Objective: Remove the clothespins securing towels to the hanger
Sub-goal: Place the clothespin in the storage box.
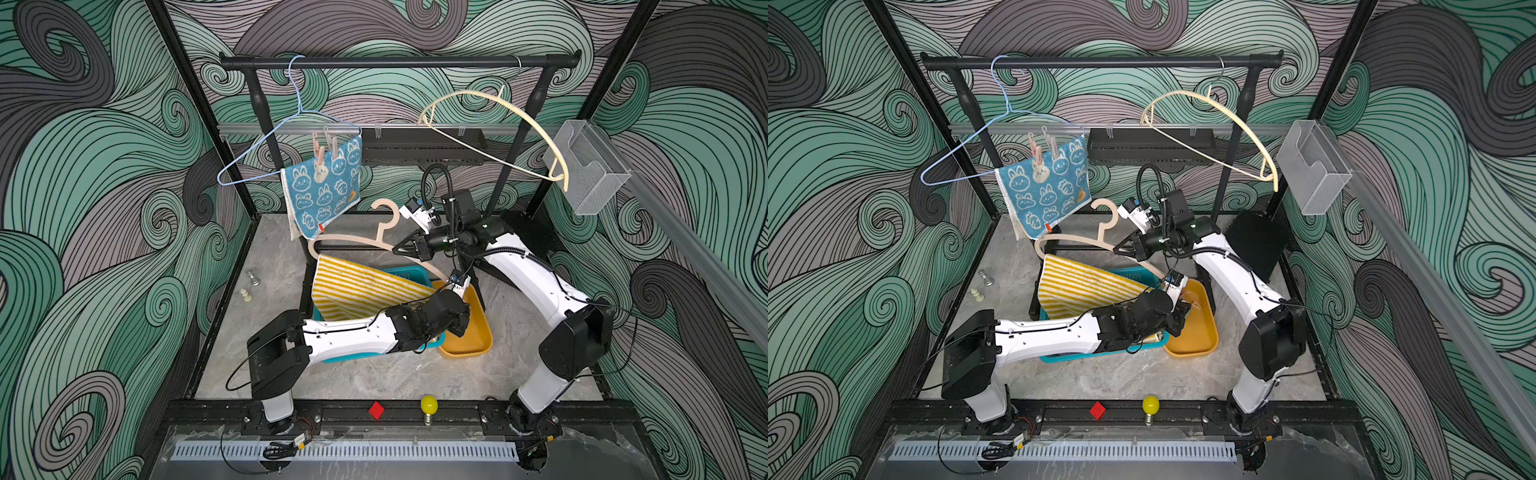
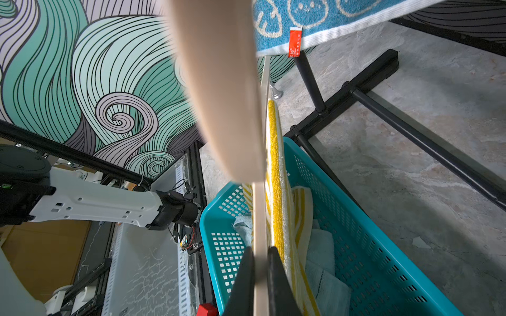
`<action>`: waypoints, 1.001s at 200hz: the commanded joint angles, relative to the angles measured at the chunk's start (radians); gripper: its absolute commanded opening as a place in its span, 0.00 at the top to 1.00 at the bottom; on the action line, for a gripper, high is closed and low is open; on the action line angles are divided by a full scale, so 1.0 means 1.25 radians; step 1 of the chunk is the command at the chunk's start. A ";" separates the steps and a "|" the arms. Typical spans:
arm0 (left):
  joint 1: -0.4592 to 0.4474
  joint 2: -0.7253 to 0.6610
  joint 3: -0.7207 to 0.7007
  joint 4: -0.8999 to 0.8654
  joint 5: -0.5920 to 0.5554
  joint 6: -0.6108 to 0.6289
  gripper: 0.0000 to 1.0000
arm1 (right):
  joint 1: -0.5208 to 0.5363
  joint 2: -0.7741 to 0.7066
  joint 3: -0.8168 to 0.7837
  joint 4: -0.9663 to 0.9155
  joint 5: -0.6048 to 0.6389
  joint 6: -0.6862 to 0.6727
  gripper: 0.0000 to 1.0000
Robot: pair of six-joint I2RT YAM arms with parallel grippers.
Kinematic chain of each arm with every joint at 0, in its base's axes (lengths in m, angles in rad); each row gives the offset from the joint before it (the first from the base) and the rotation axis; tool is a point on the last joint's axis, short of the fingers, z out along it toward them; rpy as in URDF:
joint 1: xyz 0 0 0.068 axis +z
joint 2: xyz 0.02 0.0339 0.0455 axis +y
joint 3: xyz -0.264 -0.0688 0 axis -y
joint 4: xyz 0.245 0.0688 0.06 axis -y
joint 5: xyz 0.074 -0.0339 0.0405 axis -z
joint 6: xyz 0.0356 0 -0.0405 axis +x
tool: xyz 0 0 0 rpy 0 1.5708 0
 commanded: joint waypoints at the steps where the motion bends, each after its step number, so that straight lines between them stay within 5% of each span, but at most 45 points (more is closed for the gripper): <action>1: -0.004 0.041 0.044 0.004 -0.070 -0.009 1.00 | -0.005 0.006 0.035 0.009 -0.030 -0.005 1.00; 108: -0.004 0.138 0.101 -0.008 -0.157 -0.049 1.00 | -0.017 0.011 0.046 0.004 -0.030 0.003 1.00; 151: -0.003 0.144 0.115 -0.027 -0.168 -0.052 0.85 | -0.017 0.011 0.043 0.010 -0.034 0.007 1.00; 200: -0.003 0.150 0.129 -0.040 -0.176 -0.055 0.82 | -0.019 0.012 0.043 0.006 -0.035 0.005 1.00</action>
